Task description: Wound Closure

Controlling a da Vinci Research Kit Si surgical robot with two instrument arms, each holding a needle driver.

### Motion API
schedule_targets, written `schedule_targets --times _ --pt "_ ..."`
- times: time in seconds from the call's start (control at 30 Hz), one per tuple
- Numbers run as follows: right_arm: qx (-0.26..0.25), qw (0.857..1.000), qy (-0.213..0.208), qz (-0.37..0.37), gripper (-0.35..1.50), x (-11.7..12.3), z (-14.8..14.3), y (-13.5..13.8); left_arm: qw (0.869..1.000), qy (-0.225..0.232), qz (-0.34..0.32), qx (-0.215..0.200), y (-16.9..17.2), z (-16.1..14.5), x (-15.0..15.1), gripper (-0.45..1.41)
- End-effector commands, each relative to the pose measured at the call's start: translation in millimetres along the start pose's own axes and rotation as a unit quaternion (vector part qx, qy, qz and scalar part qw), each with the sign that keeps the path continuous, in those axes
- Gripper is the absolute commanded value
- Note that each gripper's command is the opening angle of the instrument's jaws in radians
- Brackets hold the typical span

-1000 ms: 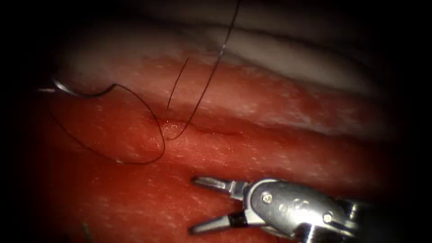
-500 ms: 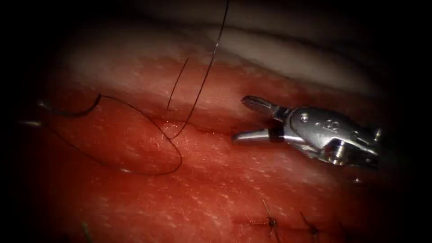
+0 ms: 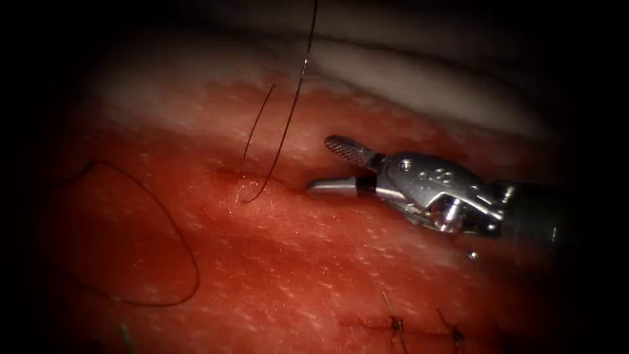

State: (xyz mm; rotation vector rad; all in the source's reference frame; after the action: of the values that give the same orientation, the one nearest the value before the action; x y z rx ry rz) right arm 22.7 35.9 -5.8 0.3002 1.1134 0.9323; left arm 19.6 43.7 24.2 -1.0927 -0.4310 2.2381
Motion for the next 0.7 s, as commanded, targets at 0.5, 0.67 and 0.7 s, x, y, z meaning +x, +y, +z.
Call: schedule_targets --times 0.5,0.67,0.7 --pt "0.002 1.0 -0.003 -0.007 0.66 0.1 0.7 -0.5 1.0 0.028 -0.003 -0.004 1.7 -3.6 9.0 0.73" --pt "0.002 1.0 -0.003 -0.01 0.68 0.1 0.6 -0.4 0.985 0.161 -0.017 -0.057 4.6 0.7 15.9 0.73" --pt "0.001 1.0 -0.003 -0.013 0.68 0.1 0.6 -0.4 0.984 0.165 -0.015 -0.06 5.0 1.6 16.3 0.73"
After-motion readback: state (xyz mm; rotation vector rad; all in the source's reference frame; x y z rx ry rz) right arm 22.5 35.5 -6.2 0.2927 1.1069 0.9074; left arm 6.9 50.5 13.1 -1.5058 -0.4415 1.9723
